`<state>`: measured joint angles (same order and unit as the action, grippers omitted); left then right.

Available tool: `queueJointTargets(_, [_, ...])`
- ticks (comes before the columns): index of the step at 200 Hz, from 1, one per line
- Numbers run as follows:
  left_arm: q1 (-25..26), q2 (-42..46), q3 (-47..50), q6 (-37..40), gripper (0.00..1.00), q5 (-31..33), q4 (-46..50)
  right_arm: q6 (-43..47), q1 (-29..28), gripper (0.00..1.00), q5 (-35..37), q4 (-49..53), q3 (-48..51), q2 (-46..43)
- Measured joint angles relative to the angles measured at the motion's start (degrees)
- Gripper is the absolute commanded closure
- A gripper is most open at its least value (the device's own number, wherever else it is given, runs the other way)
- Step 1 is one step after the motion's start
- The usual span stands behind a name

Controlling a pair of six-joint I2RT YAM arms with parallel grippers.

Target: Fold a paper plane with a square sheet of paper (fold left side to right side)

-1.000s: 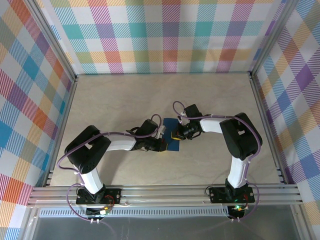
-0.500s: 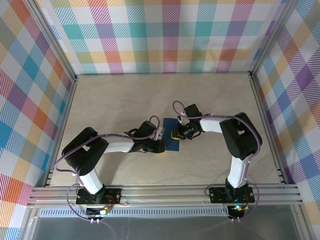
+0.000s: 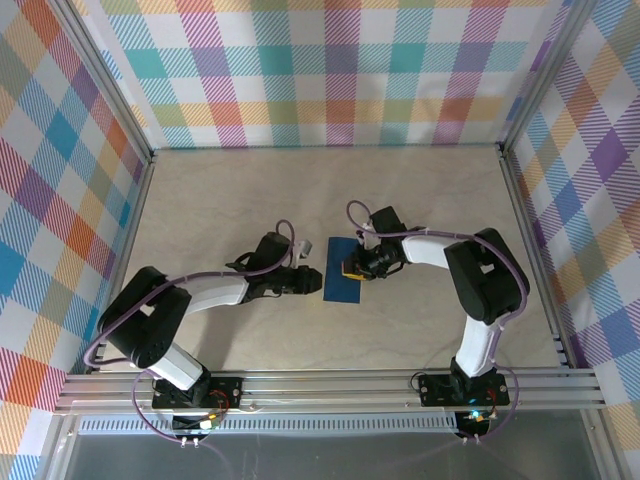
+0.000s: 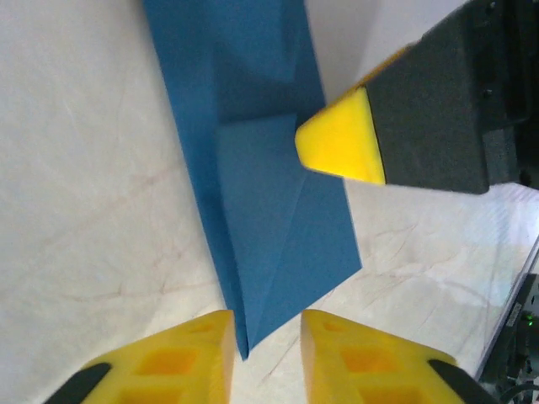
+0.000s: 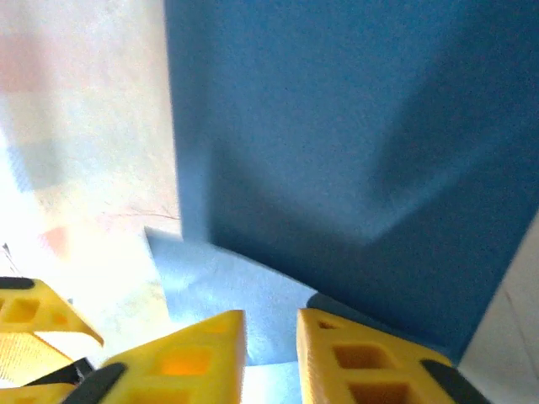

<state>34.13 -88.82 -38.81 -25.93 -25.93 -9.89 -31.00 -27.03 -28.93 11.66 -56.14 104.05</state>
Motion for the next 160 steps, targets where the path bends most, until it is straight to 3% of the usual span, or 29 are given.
queueJointTargets(39, [-1.8, -0.5, -0.1, -0.2, 0.65, -1.2, -2.4, 0.7, 1.7, 0.45, 3.4, -0.4, 2.5, -9.9])
queueJointTargets(91, [-1.9, -7.8, -3.0, 0.0, 0.65, -4.4, -5.5, -0.3, 7.3, 0.18, 5.6, -3.4, 11.8, -20.9])
queueJointTargets(133, [-1.9, -11.5, -5.8, 0.0, 0.66, -6.7, -6.8, -2.1, 9.0, 0.14, 3.5, -7.4, 16.2, -22.5])
queueJointTargets(160, [-1.9, -13.4, -7.5, 0.3, 0.78, -7.7, -7.3, -3.3, 9.1, 0.15, 1.0, -10.1, 17.0, -21.8])
